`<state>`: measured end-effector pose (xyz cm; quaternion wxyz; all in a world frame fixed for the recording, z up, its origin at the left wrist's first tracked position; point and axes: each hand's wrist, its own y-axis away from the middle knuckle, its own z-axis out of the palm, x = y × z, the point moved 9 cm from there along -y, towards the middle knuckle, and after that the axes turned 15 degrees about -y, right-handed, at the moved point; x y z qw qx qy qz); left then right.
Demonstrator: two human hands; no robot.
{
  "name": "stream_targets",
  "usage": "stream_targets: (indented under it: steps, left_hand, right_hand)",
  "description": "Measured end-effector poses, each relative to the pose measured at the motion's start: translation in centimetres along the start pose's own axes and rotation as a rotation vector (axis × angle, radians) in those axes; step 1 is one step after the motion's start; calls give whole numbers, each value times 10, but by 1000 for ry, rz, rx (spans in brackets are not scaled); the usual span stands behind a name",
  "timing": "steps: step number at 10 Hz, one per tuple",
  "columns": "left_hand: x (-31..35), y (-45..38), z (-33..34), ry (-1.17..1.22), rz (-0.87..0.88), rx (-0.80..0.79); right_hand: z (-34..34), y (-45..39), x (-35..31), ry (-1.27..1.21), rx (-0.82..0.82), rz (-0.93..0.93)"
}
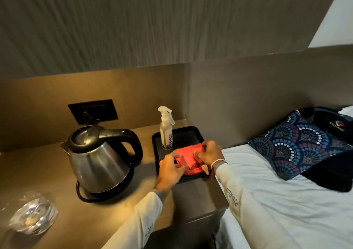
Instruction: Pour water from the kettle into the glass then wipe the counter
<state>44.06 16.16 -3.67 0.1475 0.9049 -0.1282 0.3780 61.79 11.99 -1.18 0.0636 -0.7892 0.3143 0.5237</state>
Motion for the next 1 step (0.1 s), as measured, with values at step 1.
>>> stream_targets:
  steps: [1]
  left_hand:
    - [10, 18, -13, -49, 100, 0]
  right_hand:
    - [3, 18, -14, 116, 29, -144]
